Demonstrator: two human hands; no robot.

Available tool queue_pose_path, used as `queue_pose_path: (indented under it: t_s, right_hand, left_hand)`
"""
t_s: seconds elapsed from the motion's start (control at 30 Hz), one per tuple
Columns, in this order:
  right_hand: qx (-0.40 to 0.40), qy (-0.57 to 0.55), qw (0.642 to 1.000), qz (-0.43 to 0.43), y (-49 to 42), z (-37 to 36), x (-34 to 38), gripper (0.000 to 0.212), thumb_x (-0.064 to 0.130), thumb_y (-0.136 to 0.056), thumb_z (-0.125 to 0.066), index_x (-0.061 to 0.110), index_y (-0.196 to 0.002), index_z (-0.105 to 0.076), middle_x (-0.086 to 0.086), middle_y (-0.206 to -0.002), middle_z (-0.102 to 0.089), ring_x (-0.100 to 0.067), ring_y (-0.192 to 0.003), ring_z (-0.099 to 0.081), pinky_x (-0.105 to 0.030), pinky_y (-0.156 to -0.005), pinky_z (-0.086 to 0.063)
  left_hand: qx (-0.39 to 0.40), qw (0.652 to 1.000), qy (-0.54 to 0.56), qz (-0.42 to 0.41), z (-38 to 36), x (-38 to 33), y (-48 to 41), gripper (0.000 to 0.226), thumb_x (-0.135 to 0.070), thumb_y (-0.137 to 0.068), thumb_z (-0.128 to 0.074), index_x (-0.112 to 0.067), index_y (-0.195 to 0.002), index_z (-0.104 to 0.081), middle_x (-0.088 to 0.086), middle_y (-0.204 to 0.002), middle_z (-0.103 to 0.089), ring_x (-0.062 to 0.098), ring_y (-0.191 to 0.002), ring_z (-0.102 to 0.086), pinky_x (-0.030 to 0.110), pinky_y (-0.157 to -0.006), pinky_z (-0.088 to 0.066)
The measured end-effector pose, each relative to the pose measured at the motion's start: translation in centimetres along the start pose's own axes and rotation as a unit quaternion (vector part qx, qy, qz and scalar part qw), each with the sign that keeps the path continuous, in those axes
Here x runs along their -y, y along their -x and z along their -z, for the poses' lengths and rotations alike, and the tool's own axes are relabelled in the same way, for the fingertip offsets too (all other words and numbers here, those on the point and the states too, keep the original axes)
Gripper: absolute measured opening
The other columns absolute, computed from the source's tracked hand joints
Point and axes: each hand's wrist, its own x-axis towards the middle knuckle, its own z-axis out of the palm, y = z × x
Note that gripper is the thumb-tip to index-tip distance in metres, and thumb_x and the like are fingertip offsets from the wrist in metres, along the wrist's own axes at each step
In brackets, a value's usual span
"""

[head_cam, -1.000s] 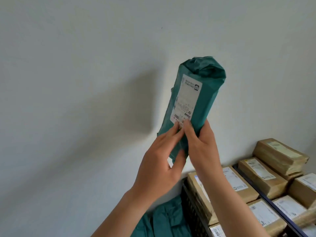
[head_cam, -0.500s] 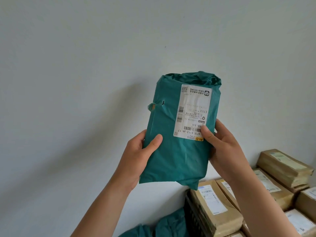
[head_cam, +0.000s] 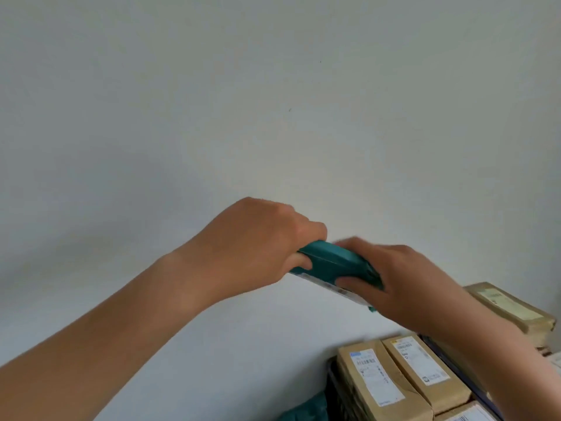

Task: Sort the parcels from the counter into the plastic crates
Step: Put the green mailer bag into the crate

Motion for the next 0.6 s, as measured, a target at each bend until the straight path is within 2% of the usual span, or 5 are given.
queue_pose_path:
  t_s: [0.07, 0.2, 0.3, 0.4, 0.6]
  right_hand:
    - [-0.051, -0.056, 0.997, -0.031, -0.1, -0.8, -0.4, 0.024, 0.056, -0.094, -0.052, 0.037, -0.106, -0.060, 0.013, -0.073, -0.067, -0.007, -0.066, -0.064, -0.029, -0.056, -0.051]
    - [-0.154, -0.301, 0.932, -0.129, -0.1, -0.3, -0.9, 0.009, 0.038, -0.097, -0.068, 0.033, -0.105, -0.068, 0.013, -0.087, -0.078, -0.005, -0.078, -0.075, -0.035, -0.060, -0.063]
    - [-0.153, -0.547, 0.805, -0.171, -0.4, 0.1, -1.0, 0.027, 0.034, -0.092, -0.067, 0.019, -0.115, -0.069, 0.001, -0.104, -0.081, -0.021, -0.096, -0.079, -0.049, -0.083, -0.065]
    - [-0.130, -0.674, 0.706, -0.175, -1.2, 0.0, -0.8, 0.036, 0.031, -0.094, -0.060, 0.014, -0.126, -0.066, -0.006, -0.120, -0.078, -0.028, -0.110, -0.075, -0.045, -0.089, -0.064]
    - [-0.068, -0.701, 0.693, -0.156, -1.8, -0.5, -0.9, 0.037, 0.031, -0.100, -0.053, 0.016, -0.132, -0.064, -0.006, -0.128, -0.074, -0.027, -0.116, -0.073, -0.037, -0.087, -0.064]
  left_hand:
    - [-0.148, 0.987, -0.044, -0.045, -0.2, 0.6, -0.1, 0.016, -0.028, -0.097, -0.072, -0.025, -0.113, -0.073, -0.008, -0.095, -0.071, 0.020, -0.092, -0.066, 0.036, -0.082, -0.053]
    - [-0.379, 0.922, 0.048, 0.058, -0.7, 1.6, 0.9, 0.036, -0.016, -0.102, -0.068, -0.007, -0.137, -0.065, 0.006, -0.134, -0.065, 0.026, -0.125, -0.059, 0.033, -0.110, -0.045]
    - [-0.311, 0.871, 0.299, 0.233, -3.1, 1.6, 1.8, 0.056, -0.042, -0.098, -0.065, -0.020, -0.148, -0.052, -0.009, -0.144, -0.059, 0.007, -0.133, -0.056, 0.027, -0.113, -0.045]
    - [-0.122, 0.736, 0.604, 0.280, -5.2, 0.7, 2.1, 0.056, -0.059, -0.096, -0.060, -0.031, -0.144, -0.054, -0.010, -0.133, -0.071, 0.006, -0.127, -0.065, 0.042, -0.114, -0.049]
    - [-0.086, 0.671, 0.677, 0.290, -6.4, 0.2, 2.9, 0.036, -0.017, -0.107, -0.054, -0.026, -0.142, -0.053, 0.003, -0.120, -0.078, 0.026, -0.115, -0.073, 0.041, -0.092, -0.062]
